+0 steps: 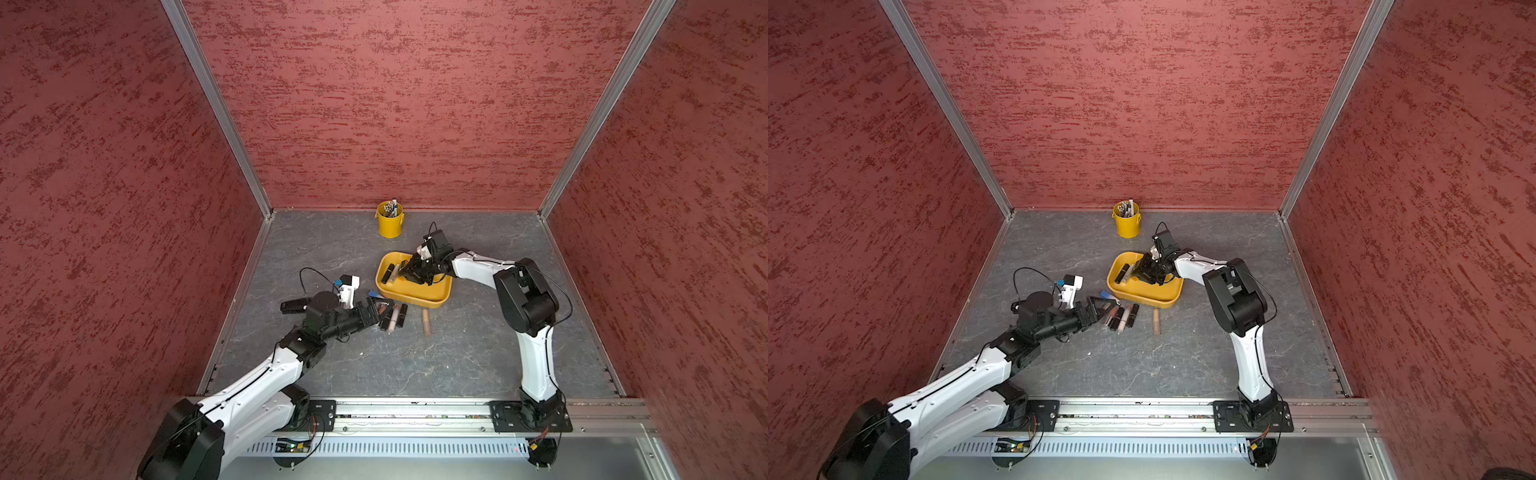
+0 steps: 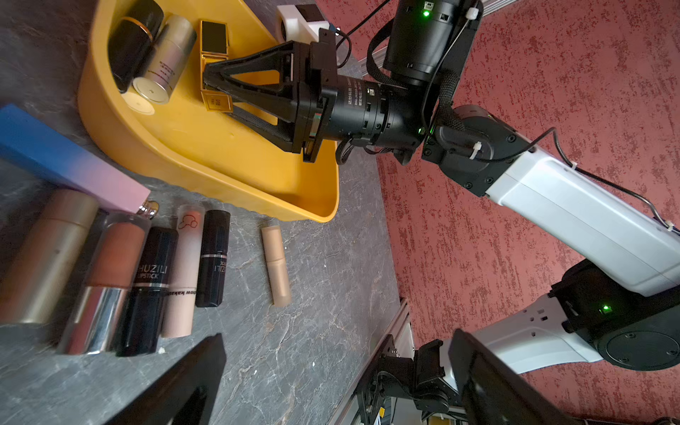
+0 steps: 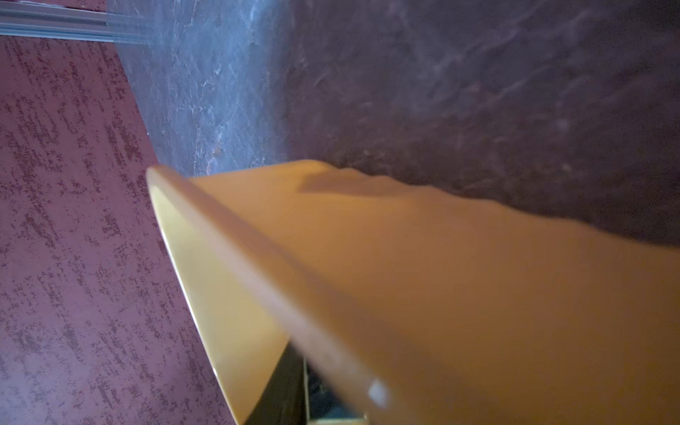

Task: Put the lipstick into the storage box
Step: Place the lipstick in the storage box.

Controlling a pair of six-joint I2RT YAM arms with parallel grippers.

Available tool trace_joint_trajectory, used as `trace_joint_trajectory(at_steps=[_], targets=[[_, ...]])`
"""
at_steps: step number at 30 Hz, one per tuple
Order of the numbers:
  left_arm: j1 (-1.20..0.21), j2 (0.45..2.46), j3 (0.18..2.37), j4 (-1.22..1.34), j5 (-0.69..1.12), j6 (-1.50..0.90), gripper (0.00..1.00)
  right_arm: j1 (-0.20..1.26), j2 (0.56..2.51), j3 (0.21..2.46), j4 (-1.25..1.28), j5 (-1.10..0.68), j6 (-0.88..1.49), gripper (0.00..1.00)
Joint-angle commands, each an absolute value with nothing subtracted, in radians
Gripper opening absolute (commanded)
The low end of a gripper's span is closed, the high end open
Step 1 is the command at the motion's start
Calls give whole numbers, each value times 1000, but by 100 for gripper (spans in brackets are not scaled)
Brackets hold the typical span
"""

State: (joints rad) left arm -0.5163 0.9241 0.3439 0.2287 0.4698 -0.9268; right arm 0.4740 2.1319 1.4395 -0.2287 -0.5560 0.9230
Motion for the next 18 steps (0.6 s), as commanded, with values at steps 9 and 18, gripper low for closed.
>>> trace_joint_trajectory(at_steps=[9, 18], targets=[[-505, 913, 333, 212, 466, -913, 100, 468, 2156, 1472, -249, -542, 895, 41], [-505, 899, 329, 197, 461, -911, 100, 466, 2154, 1497, -257, -555, 872, 44]])
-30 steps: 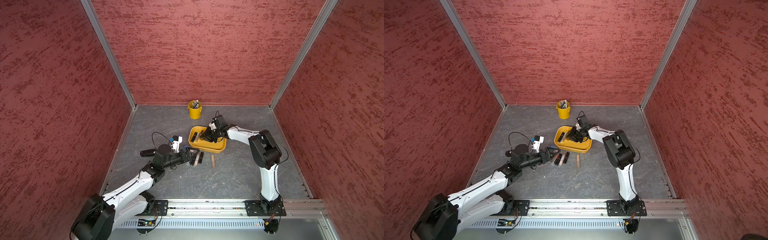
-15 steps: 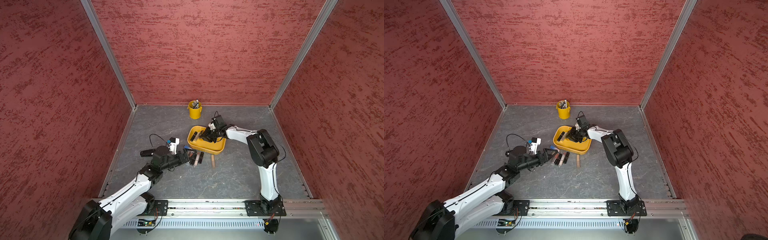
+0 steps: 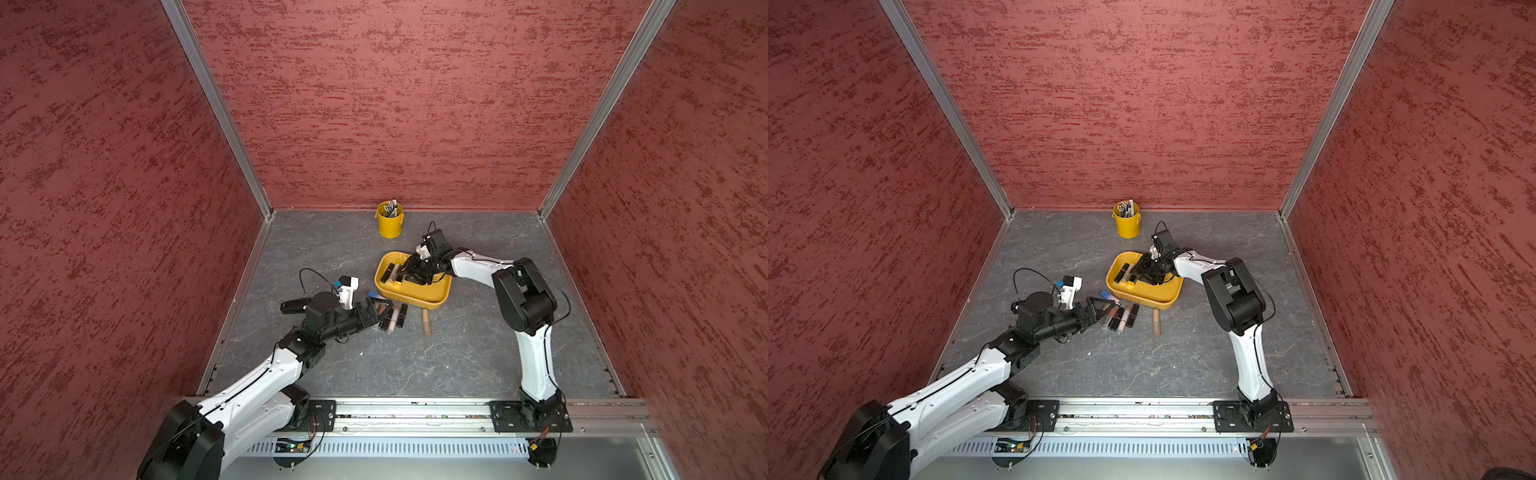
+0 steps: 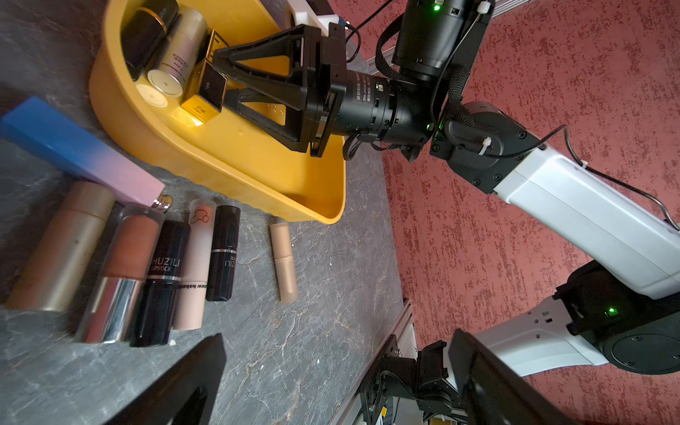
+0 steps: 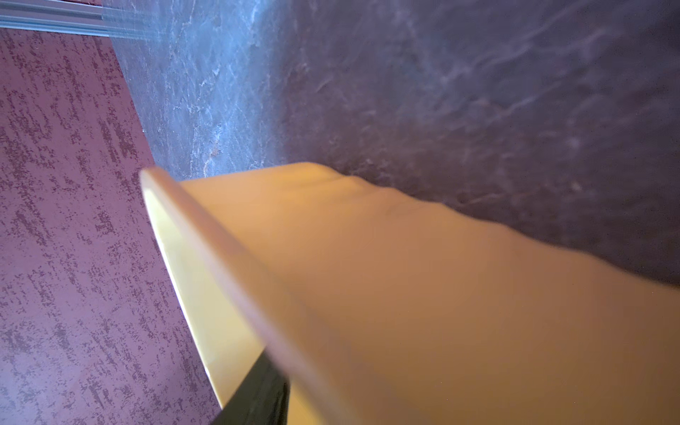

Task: Put the lipstick into the storage box
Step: Place the lipstick in the storage box, then pick up the lipstick at the center of the board.

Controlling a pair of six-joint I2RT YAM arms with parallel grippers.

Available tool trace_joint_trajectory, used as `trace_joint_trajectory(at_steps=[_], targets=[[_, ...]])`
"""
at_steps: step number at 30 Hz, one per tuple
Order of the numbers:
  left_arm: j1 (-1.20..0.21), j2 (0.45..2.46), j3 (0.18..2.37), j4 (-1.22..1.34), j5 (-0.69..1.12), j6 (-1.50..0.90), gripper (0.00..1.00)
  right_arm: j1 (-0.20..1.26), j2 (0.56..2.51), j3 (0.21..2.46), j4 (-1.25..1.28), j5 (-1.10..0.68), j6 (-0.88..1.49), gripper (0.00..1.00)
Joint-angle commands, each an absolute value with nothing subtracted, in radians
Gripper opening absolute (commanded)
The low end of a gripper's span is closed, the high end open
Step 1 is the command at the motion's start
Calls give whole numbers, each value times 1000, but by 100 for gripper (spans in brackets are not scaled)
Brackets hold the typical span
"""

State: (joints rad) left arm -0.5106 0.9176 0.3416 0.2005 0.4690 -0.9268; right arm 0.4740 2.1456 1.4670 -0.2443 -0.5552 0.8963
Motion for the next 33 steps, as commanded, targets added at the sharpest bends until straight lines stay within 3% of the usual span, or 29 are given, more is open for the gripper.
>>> trace_joint_trajectory(at_steps=[1, 9, 27, 33], targets=[[-506, 899, 327, 196, 459, -910, 100, 468, 2152, 1499, -252, -559, 868, 44], [-502, 868, 314, 189, 448, -917, 100, 451, 2110, 1517, -346, -506, 791, 45], [-505, 842, 287, 198, 434, -937, 100, 429, 2020, 1606, -667, -166, 521, 47], [-505, 826, 277, 196, 429, -942, 100, 425, 2023, 1632, -702, -129, 472, 48]])
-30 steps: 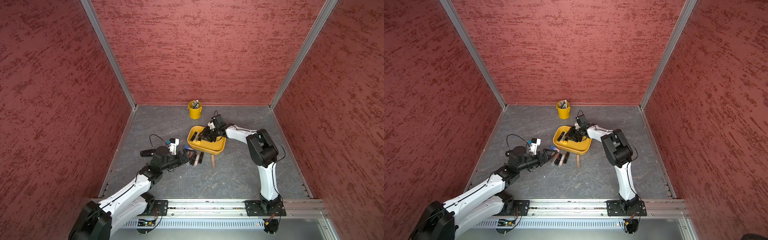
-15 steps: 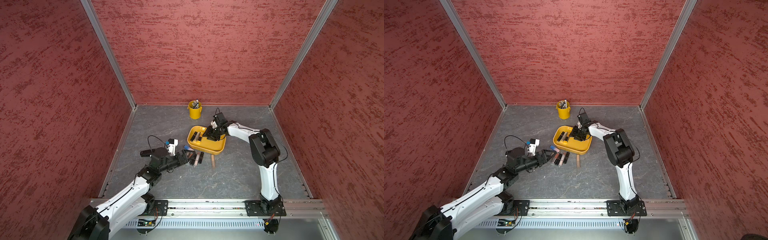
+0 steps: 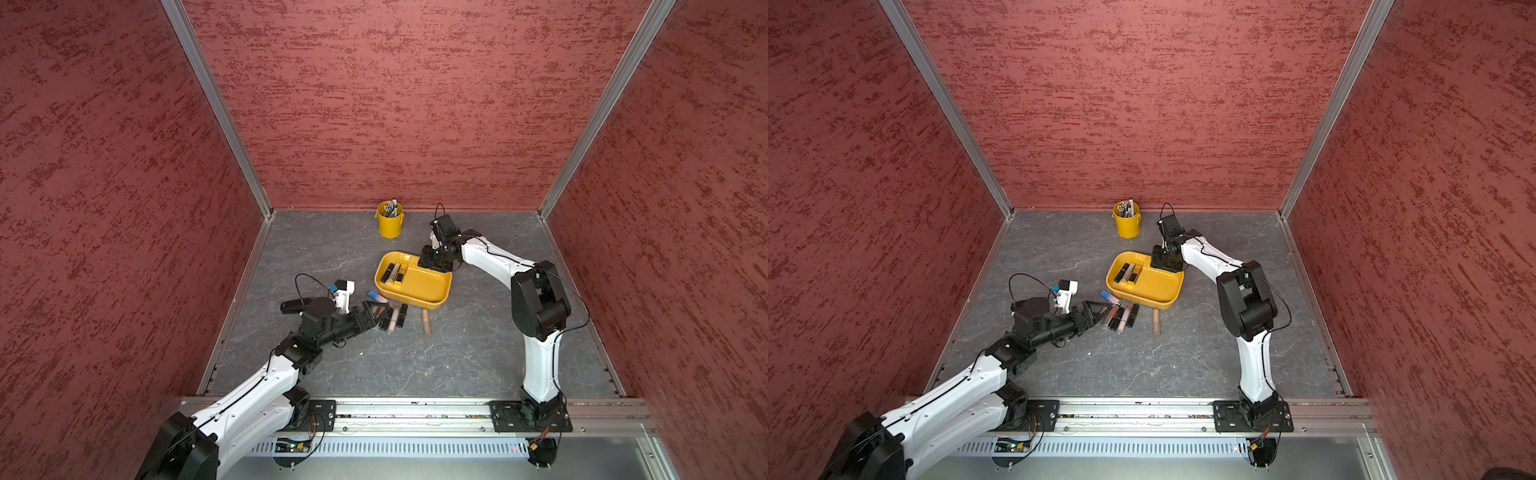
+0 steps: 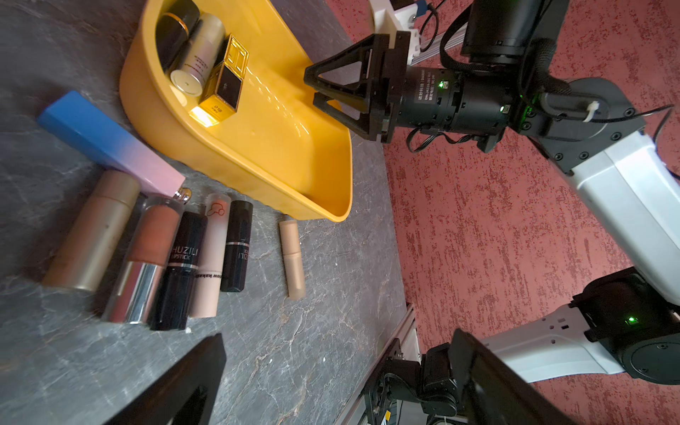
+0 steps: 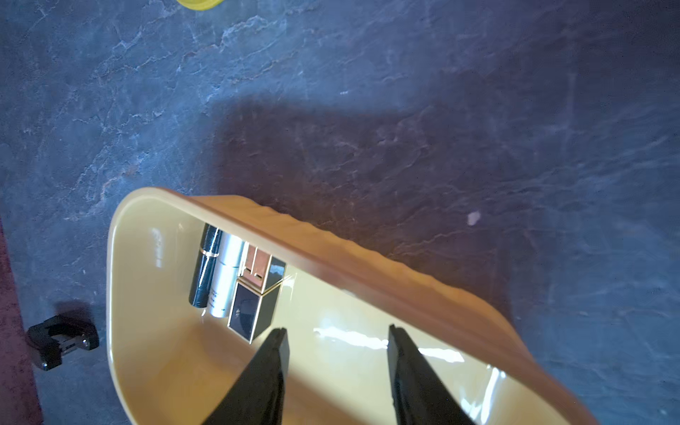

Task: Put the lipstick into the storage box
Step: Pick up the lipstick at the center of the board.

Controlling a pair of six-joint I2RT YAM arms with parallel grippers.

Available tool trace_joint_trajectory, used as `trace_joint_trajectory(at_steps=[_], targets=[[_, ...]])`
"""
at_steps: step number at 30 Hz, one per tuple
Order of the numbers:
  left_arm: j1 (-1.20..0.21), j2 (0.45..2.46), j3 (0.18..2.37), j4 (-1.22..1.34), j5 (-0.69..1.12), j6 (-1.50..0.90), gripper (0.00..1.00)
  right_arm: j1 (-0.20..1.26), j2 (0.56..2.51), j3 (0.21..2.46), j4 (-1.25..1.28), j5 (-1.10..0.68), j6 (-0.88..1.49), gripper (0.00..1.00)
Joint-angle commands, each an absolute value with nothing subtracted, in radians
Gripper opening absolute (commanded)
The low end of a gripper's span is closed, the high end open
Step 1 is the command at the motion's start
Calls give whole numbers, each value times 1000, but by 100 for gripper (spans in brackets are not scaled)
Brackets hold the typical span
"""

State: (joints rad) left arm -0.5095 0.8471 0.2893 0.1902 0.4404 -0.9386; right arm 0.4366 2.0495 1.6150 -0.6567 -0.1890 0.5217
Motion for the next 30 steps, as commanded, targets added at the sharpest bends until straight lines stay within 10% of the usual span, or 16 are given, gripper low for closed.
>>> trace_joint_trajectory(at_steps=[1, 30], targets=[[-505, 821, 275, 193, 427, -941, 100, 424, 2011, 1625, -696, -129, 469, 48], [-741, 987, 403, 97, 255, -838, 100, 625, 1256, 1029, -803, -94, 583, 51]])
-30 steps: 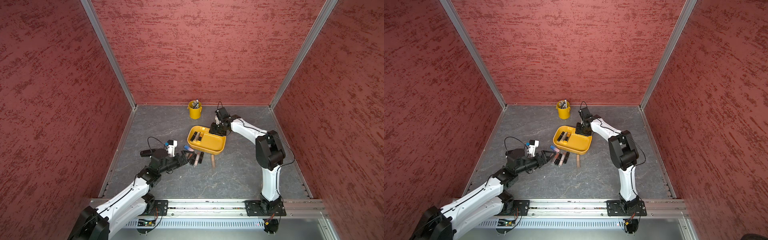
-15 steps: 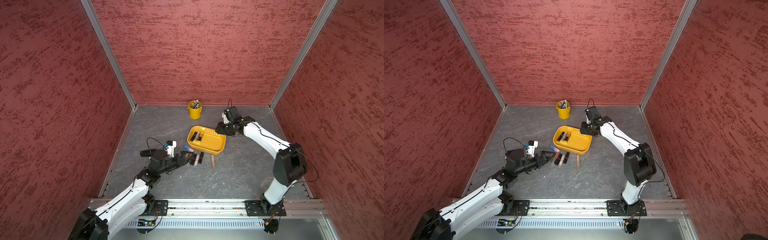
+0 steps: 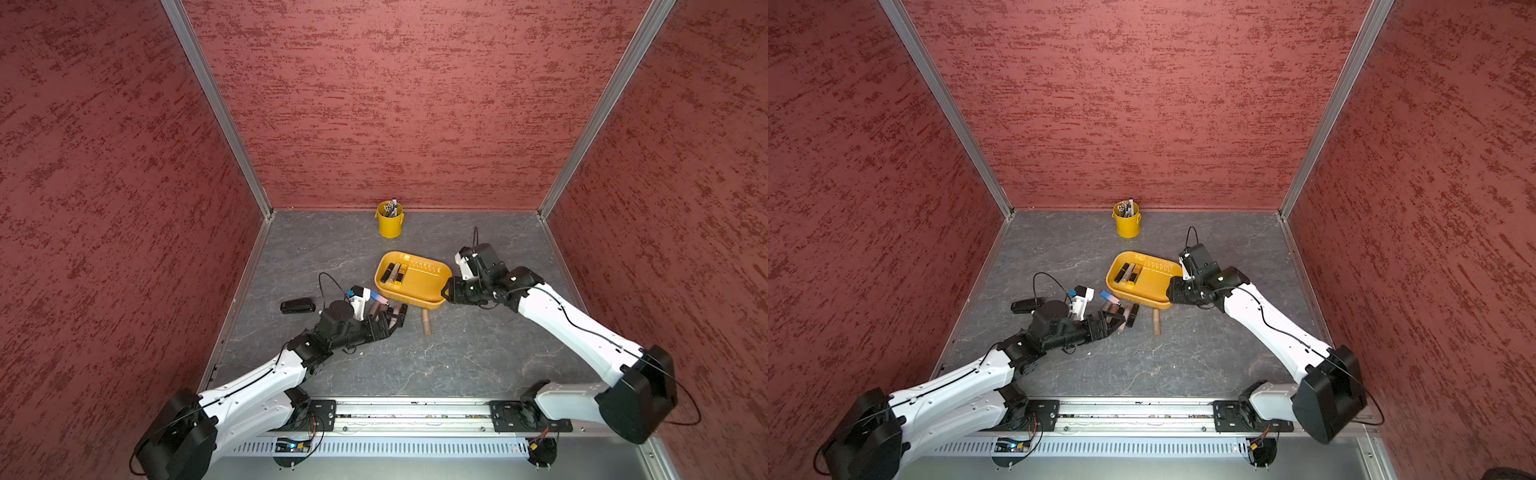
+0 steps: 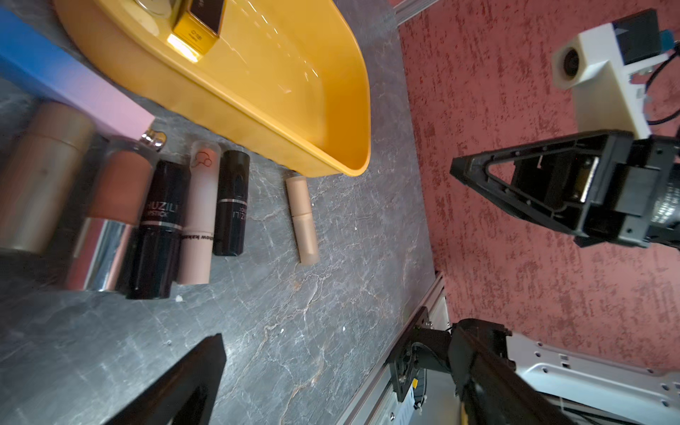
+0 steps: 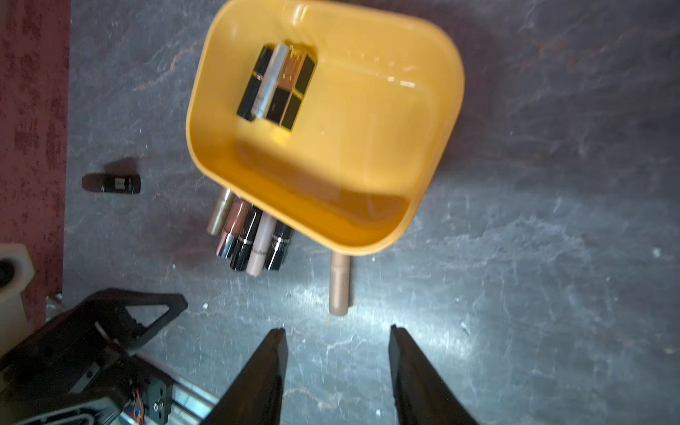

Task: Put the lipstick into the storage box
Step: Pick up the lipstick at the center of the board.

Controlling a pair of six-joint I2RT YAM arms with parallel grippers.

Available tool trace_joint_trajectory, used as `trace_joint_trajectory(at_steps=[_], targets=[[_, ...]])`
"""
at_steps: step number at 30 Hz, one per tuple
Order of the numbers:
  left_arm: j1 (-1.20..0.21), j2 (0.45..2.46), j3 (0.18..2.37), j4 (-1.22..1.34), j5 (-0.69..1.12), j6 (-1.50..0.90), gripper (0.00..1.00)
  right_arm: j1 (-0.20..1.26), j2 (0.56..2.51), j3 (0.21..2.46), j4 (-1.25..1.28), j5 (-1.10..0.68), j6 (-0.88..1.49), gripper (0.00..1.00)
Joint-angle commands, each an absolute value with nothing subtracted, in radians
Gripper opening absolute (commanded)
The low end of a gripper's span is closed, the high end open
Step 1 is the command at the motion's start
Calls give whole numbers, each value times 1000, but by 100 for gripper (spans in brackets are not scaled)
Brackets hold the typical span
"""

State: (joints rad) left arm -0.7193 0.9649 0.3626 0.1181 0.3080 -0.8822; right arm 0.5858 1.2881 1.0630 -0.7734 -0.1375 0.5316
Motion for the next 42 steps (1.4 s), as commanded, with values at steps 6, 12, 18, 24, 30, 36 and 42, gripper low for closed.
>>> trace_joint_trajectory(at_steps=[6, 12, 18, 24, 30, 36, 42], targets=[[-764, 1006, 417, 97, 226, -841, 100, 731, 1253, 936, -769, -51, 661, 59], [-764, 972, 420, 47, 208, -824, 100, 849, 1365, 946, -751, 35, 691, 59], [-760, 940, 414, 10, 189, -813, 100, 886, 1518, 992, -737, 86, 672, 57], [-752, 917, 408, -10, 182, -804, 100, 897, 1610, 1044, -718, 104, 648, 55], [-742, 911, 402, -10, 184, -804, 100, 899, 1686, 1087, -712, 111, 633, 51], [-729, 884, 388, -24, 184, -806, 100, 899, 1735, 1100, -693, 105, 627, 44], [-716, 856, 374, -35, 186, -811, 100, 899, 1762, 1100, -680, 97, 626, 37]])
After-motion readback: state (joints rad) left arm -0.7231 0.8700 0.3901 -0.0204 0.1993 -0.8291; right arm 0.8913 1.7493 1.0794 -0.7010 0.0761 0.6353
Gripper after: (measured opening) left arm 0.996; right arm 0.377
